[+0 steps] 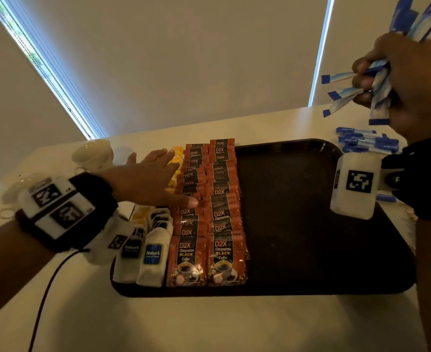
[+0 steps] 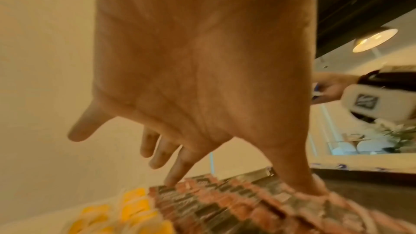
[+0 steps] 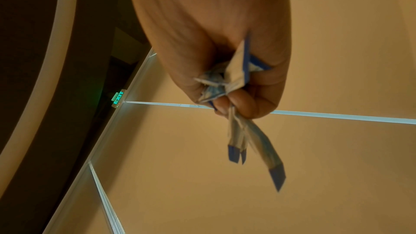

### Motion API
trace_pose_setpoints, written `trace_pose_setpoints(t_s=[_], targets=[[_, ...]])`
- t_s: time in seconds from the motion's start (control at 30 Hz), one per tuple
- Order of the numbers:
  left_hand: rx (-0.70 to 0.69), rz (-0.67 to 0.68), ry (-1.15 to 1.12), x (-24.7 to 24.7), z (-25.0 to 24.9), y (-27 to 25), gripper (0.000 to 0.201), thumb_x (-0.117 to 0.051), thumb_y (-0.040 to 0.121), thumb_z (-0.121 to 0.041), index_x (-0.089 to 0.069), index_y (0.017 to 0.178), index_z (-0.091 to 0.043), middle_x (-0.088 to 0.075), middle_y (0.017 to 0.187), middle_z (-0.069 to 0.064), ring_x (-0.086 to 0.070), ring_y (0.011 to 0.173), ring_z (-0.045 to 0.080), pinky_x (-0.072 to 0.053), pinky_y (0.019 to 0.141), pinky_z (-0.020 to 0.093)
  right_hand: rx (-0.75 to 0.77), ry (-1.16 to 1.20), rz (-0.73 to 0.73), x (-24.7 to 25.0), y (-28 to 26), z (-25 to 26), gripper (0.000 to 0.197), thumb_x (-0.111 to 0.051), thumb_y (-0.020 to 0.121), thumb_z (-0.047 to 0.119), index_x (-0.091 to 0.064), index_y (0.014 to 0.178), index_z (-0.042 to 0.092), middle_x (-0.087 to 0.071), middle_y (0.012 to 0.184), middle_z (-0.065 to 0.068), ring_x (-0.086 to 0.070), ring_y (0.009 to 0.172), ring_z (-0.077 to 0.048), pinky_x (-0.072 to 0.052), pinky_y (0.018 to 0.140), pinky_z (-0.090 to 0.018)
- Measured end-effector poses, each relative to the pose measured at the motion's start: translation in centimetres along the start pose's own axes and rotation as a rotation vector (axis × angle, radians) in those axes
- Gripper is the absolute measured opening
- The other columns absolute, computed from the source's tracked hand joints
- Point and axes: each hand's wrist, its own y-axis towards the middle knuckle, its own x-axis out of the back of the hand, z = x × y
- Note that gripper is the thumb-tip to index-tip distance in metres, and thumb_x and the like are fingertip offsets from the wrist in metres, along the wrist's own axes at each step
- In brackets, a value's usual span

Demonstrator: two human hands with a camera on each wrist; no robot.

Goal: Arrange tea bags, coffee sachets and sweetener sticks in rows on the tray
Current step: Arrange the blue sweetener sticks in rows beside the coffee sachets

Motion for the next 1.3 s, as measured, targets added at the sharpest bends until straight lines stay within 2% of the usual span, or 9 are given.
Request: trace_pose_setpoints(t_s=[0.13, 0.53, 0.63, 0.7, 0.8, 0.93, 0.97, 1.13, 1.3], targets=[[-0.069, 0.062, -0.088, 0.3, 0.1, 2.3, 0.145, 0.002, 0.017, -0.103, 0.003, 0.148, -0.042, 0.015, 0.158, 0.001, 0.016, 0.145, 0.025, 0.002, 0.109, 0.066, -0.005, 0.032, 0.032, 0.1, 0.0, 0.0, 0.029, -0.041, 0.087, 0.012, -0.036, 0.06, 0.02, -0.046, 0.058, 0.006, -0.041, 0.045, -0.007, -0.035, 0.045, -0.019], [-0.134, 0.082, -0.072, 0.2, 0.0, 4.0, 0.135, 0.002, 0.019, -0.104, 0.01, 0.143, -0.052, 0.021, 0.157, -0.001, 0.018, 0.144, 0.028, 0.001, 0.11, 0.066, 0.005, -0.021, 0.0, 0.4, 0.2, -0.2, 0.028, -0.04, 0.091, 0.015, -0.039, 0.063, 0.019, -0.049, 0.058, 0.008, -0.043, 0.044, -0.005, -0.039, 0.044, -0.018], [-0.157, 0.009, -0.07, 1.0, -0.7, 4.7, 0.13, 0.001, 0.025, -0.104, 0.007, 0.144, -0.051, 0.015, 0.158, 0.0, 0.011, 0.145, 0.029, -0.005, 0.11, 0.068, 0.008, -0.013, 0.007, 0.5, 0.2, -0.2, 0.029, -0.04, 0.091, 0.015, -0.039, 0.063, 0.019, -0.048, 0.058, 0.008, -0.043, 0.045, -0.005, -0.039, 0.044, -0.018], [-0.162, -0.005, -0.076, 1.7, -1.4, 5.2, 0.119, -0.007, 0.042, -0.102, 0.005, 0.146, -0.047, 0.013, 0.159, -0.001, 0.01, 0.145, 0.029, -0.005, 0.11, 0.068, 0.011, -0.01, 0.011, 0.4, 0.1, -0.1, 0.029, -0.04, 0.091, 0.014, -0.039, 0.063, 0.019, -0.048, 0.059, 0.007, -0.043, 0.046, -0.005, -0.038, 0.044, -0.018], [-0.144, 0.007, -0.083, 2.7, -2.7, 5.8, 0.103, -0.023, 0.062, -0.09, 0.001, 0.148, -0.041, 0.014, 0.159, 0.0, 0.011, 0.145, 0.029, -0.001, 0.111, 0.065, 0.018, 0.006, 0.012, 0.4, 0.0, -0.1, 0.03, -0.039, 0.092, 0.012, -0.039, 0.062, 0.018, -0.048, 0.059, 0.005, -0.042, 0.045, -0.006, -0.038, 0.043, -0.018], [-0.143, 0.014, -0.054, 3.5, -4.1, 6.0, 0.084, -0.026, 0.077, -0.076, -0.003, 0.149, -0.039, 0.013, 0.159, 0.006, 0.011, 0.145, 0.031, 0.001, 0.113, 0.057, 0.026, 0.02, 0.015, 0.3, -0.2, -0.1, 0.03, -0.038, 0.092, 0.01, -0.038, 0.062, 0.017, -0.047, 0.059, 0.004, -0.041, 0.045, -0.007, -0.036, 0.042, -0.019], [-0.149, 0.014, -0.057, 3.6, -4.3, 5.9, 0.081, -0.027, 0.079, -0.074, -0.003, 0.149, -0.041, 0.013, 0.159, 0.006, 0.011, 0.145, 0.031, 0.001, 0.113, 0.057, 0.026, 0.02, 0.017, 0.3, -0.2, -0.1, 0.03, -0.038, 0.092, 0.01, -0.038, 0.062, 0.017, -0.047, 0.06, 0.003, -0.041, 0.045, -0.007, -0.036, 0.043, -0.019], [-0.168, -0.051, -0.054, 3.6, -3.8, 4.7, 0.095, -0.023, 0.063, -0.078, 0.002, 0.148, -0.044, 0.015, 0.158, 0.004, 0.013, 0.145, 0.028, -0.002, 0.111, 0.065, 0.015, -0.01, 0.037, -0.1, -0.2, -0.3, 0.029, -0.038, 0.092, 0.011, -0.038, 0.063, 0.015, -0.048, 0.059, 0.005, -0.042, 0.044, -0.006, -0.036, 0.043, -0.018], [-0.192, -0.094, 0.02, 1.9, -3.8, 4.4, 0.079, -0.028, 0.081, -0.072, 0.009, 0.146, -0.045, 0.02, 0.157, 0.002, 0.016, 0.145, 0.026, -0.001, 0.11, 0.067, 0.025, -0.032, 0.043, -0.5, -0.3, -0.4, 0.029, -0.037, 0.092, 0.011, -0.037, 0.064, 0.016, -0.047, 0.059, 0.005, -0.041, 0.045, -0.008, -0.035, 0.043, -0.019]])
